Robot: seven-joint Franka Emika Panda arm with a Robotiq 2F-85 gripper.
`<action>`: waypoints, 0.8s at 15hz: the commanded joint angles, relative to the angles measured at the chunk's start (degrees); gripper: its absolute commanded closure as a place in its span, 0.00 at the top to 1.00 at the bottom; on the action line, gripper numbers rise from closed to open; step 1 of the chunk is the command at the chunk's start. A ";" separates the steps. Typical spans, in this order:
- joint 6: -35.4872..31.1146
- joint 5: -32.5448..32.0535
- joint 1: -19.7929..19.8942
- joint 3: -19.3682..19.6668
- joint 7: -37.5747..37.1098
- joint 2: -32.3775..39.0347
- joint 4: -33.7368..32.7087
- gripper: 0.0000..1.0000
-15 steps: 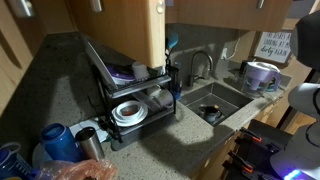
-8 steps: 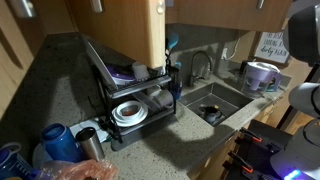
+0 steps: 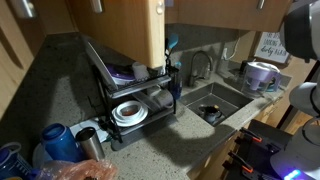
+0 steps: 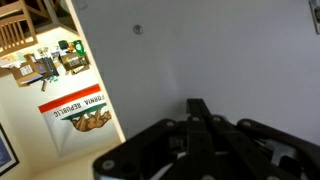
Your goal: Open the right door of the cabinet above the sink
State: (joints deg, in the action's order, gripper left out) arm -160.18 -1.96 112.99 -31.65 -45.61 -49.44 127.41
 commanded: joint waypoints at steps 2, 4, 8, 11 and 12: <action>2.22 -2.14 3.73 -1.36 -3.51 1.36 -2.71 0.00; 2.13 -2.32 2.82 -1.14 -3.66 1.24 -2.41 0.00; 2.21 -1.89 -1.04 -0.38 -1.81 1.21 -1.45 0.00; 4.07 -1.00 -6.02 0.33 -0.20 2.55 -0.74 0.00; 4.61 -0.68 -8.21 0.80 0.19 3.32 -0.45 0.00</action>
State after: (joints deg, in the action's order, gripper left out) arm -157.90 -2.28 110.02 -32.19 -46.43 -48.30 127.07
